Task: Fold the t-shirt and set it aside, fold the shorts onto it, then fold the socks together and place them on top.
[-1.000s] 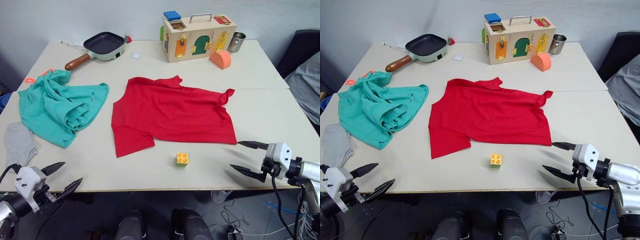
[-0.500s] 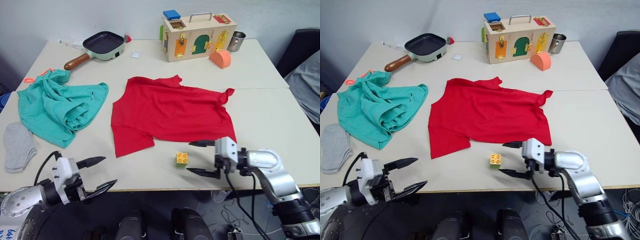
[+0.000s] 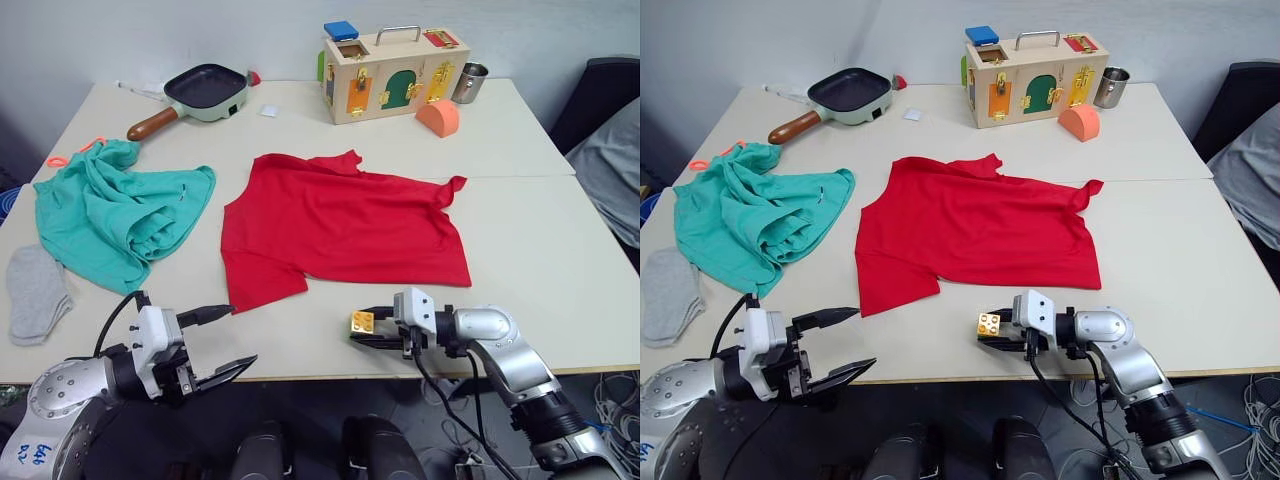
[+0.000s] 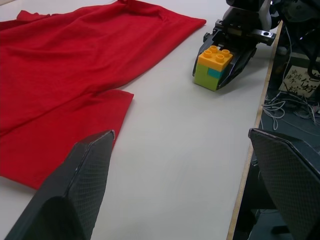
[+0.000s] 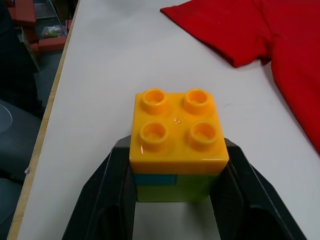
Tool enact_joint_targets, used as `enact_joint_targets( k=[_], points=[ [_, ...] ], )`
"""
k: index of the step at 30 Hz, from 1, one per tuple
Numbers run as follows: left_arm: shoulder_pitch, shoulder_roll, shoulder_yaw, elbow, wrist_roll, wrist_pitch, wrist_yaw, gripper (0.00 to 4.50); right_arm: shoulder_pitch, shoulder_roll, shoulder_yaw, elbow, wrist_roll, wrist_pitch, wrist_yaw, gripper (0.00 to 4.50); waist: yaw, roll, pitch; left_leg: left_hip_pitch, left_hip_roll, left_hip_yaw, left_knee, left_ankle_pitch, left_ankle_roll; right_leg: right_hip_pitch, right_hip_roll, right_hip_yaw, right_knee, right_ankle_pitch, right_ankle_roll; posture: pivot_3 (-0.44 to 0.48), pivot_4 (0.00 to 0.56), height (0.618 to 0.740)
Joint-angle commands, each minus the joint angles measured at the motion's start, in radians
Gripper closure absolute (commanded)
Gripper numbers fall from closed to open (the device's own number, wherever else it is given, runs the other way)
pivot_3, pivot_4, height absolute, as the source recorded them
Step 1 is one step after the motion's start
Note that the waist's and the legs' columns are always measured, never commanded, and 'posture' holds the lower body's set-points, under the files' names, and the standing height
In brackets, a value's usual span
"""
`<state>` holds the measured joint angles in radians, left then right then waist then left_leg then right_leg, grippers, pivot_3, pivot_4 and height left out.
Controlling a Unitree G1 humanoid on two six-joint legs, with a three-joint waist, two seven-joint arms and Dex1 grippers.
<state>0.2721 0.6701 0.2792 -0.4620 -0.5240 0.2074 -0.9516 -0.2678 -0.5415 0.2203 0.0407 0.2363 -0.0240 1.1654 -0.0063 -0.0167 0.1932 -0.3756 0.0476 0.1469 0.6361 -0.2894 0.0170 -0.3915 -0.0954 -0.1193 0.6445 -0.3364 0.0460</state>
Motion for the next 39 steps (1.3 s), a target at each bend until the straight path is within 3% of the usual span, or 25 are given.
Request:
enact_joint_targets(
  k=[1, 7, 11, 16, 21, 22, 30, 34, 39],
  points=[
    [-0.013, -0.010, -0.014, -0.031, -0.013, -0.009, 0.007, 0.00, 0.029, -0.035, -0.095, -0.050, 0.091, -0.018, 0.029, 3.01, 0.001, 0.000, 0.000, 0.000, 0.000, 0.000, 0.000, 0.000, 0.000, 0.000, 0.000, 0.000, 0.000, 0.000, 0.000, 0.000, 0.150, 0.740],
    [-0.055, -0.037, -0.031, -0.068, -0.045, 0.014, 0.045, 0.00, 0.095, -0.169, -0.377, -0.001, 0.208, 0.044, -0.015, 3.01, 0.006, 0.000, 0.000, 0.000, -0.001, 0.000, 0.001, -0.001, 0.002, 0.001, -0.001, 0.001, -0.001, 0.000, 0.001, 0.000, 0.150, 0.740],
    [-0.110, -0.045, -0.046, -0.089, -0.073, 0.048, 0.074, 0.00, 0.021, -0.299, -0.529, 0.372, 0.160, -0.045, -0.051, 3.01, 0.005, 0.000, 0.000, 0.000, -0.001, 0.001, 0.002, 0.000, 0.002, 0.002, -0.001, 0.001, 0.000, 0.001, 0.001, 0.000, 0.150, 0.740],
    [-0.172, -0.029, -0.069, -0.066, -0.073, 0.067, 0.070, 0.00, -0.182, -0.384, -0.513, 0.886, 0.030, -0.181, -0.140, 3.01, -0.011, 0.000, 0.000, 0.001, -0.001, 0.003, 0.003, 0.004, -0.003, 0.001, 0.001, 0.003, 0.001, 0.001, 0.001, 0.000, 0.150, 0.740],
    [-0.221, -0.016, -0.079, -0.031, -0.066, 0.074, 0.054, 0.00, -0.337, -0.360, -0.491, 1.094, -0.029, -0.175, -0.213, 3.01, -0.032, 0.001, 0.000, 0.002, 0.000, 0.004, 0.004, 0.007, -0.006, 0.000, 0.003, 0.005, 0.003, 0.001, 0.001, 0.000, 0.150, 0.740],
    [-0.228, -0.014, -0.080, -0.024, -0.063, 0.072, 0.051, 0.00, -0.355, -0.352, -0.493, 1.115, -0.031, -0.163, -0.225, 2.66, -0.034, 0.001, 0.000, 0.002, 0.000, 0.004, 0.004, 0.007, -0.006, 0.000, 0.003, 0.005, 0.003, 0.001, 0.001, 0.000, 0.150, 0.740],
    [-0.233, 0.003, -0.042, 0.016, -0.046, 0.060, 0.046, 0.00, -0.365, -0.378, -0.548, 1.094, 0.003, -0.161, -0.193, 0.03, -0.021, 0.001, 0.000, 0.001, 0.000, 0.004, 0.004, 0.007, -0.007, 0.000, 0.002, 0.006, 0.003, 0.001, 0.001, 0.000, 0.150, 0.740],
    [-0.173, 0.038, 0.040, 0.050, -0.034, 0.048, 0.040, 0.00, -0.316, -0.417, -0.599, 0.978, 0.057, -0.183, -0.113, 0.03, -0.022, 0.002, 0.001, 0.001, 0.000, 0.004, 0.004, 0.007, -0.007, 0.000, 0.002, 0.006, 0.002, 0.001, 0.001, 0.000, 0.150, 0.740],
    [-0.116, 0.111, 0.133, 0.171, 0.037, 0.036, 0.044, 0.00, -0.166, -0.398, -0.568, 0.596, 0.111, -0.215, 0.041, 0.03, -0.029, 0.002, 0.001, 0.002, 0.001, 0.004, 0.001, 0.006, -0.006, 0.000, 0.002, 0.006, 0.002, 0.000, 0.001, 0.000, 0.150, 0.740]
  ],
)
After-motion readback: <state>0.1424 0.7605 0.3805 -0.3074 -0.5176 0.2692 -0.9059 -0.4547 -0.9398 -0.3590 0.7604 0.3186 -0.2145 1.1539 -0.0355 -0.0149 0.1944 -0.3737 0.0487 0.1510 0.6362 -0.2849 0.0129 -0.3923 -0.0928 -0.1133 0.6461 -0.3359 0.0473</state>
